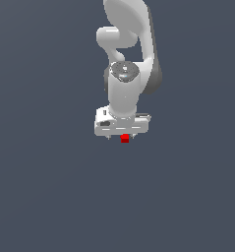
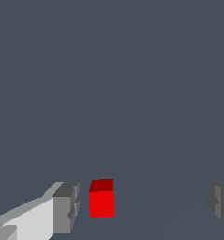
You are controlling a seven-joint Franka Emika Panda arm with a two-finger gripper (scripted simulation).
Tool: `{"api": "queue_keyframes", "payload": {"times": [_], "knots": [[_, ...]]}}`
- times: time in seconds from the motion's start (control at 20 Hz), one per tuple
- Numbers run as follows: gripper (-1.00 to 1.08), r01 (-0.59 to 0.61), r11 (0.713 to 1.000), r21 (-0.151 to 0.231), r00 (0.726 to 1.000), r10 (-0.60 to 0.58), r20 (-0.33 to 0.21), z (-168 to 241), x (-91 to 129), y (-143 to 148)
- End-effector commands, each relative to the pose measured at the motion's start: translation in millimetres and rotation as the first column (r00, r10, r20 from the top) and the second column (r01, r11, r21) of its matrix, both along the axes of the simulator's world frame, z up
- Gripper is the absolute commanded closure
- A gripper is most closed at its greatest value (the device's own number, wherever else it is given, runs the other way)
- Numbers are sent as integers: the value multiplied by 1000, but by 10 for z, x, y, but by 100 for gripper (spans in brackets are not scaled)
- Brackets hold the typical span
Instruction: Pick up the red cube and move it to a goal position.
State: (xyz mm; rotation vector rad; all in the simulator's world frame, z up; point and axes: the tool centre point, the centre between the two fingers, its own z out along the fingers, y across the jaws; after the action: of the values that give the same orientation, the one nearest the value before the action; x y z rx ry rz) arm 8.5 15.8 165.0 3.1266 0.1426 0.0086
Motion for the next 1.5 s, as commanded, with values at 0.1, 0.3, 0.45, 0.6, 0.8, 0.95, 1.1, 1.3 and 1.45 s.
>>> {"api": "queue_keyframes", "payload": {"times": [0.1,0.3,0.45,0.6,0.8,0.95,1.1,1.3,1.45], "knots": [[-92,0,1000,0,1000,0,0,-9,-6,0],[-92,-3,1000,1,1000,3,0,-80,-53,15],[-92,-6,1000,1,1000,6,-1,-180,-119,34],[-92,-11,1000,3,1000,11,-1,-321,-212,60],[-92,-20,1000,5,1000,20,-3,-573,-376,107],[-92,-27,1000,7,1000,27,-3,-798,-522,148],[-92,-34,999,8,999,34,-4,-1000,-649,184],[-92,-41,999,10,999,41,-5,-1217,-780,222],[-92,-45,999,11,999,45,-6,-1332,-848,242]]}}
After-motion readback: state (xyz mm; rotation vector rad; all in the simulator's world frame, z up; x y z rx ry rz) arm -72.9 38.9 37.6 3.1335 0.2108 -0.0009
